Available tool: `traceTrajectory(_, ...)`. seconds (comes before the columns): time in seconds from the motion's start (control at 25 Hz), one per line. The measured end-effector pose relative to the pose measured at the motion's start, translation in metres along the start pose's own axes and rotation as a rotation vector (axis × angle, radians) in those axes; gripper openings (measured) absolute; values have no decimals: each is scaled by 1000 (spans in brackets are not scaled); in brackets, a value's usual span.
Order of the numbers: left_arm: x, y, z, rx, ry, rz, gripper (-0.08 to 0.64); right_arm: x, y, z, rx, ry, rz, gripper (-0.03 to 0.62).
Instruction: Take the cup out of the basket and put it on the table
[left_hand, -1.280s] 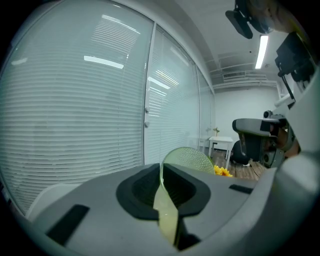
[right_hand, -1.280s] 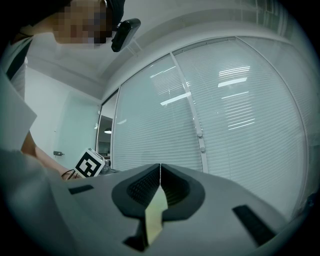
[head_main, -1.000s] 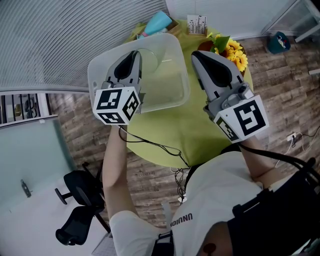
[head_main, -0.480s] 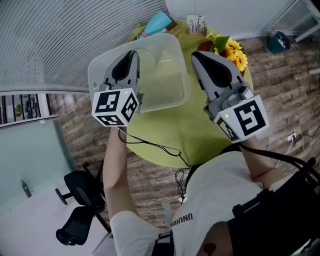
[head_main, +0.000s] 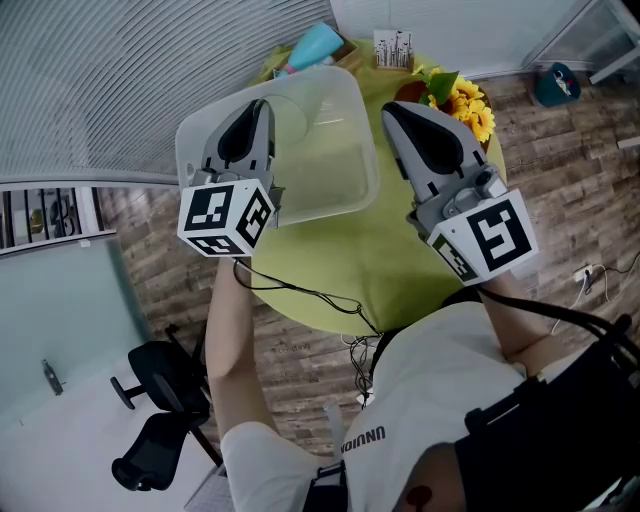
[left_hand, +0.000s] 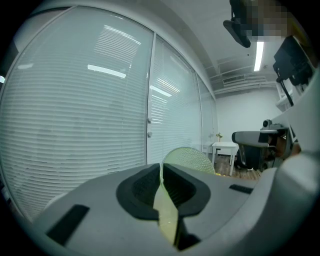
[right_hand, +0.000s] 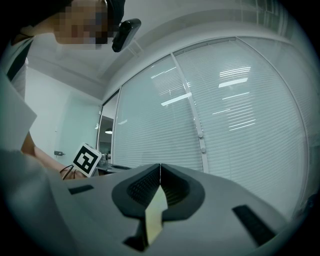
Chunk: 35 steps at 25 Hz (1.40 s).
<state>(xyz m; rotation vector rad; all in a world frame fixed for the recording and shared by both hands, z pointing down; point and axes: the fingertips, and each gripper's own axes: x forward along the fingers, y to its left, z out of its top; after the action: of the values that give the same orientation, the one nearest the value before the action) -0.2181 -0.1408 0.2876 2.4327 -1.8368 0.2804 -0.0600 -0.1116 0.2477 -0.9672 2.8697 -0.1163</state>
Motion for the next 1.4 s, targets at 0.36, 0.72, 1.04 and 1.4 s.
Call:
traceTrajectory(0.36, -4, 3, 10, -2, -28, 13, 32, 0, 1, 1, -1, -1, 3, 20)
traceTrajectory(0.72, -7, 1, 19, -2, -58, 13, 32, 0, 3, 0, -5, 4, 16, 19)
traceTrajectory(1.04, -9, -2, 25, 0, -74, 7, 32, 0, 4, -2, -28, 13, 18, 18)
traceTrajectory(1.4, -10, -1, 27, -7, -83, 9, 32, 0, 3, -2, -22, 10, 18, 18)
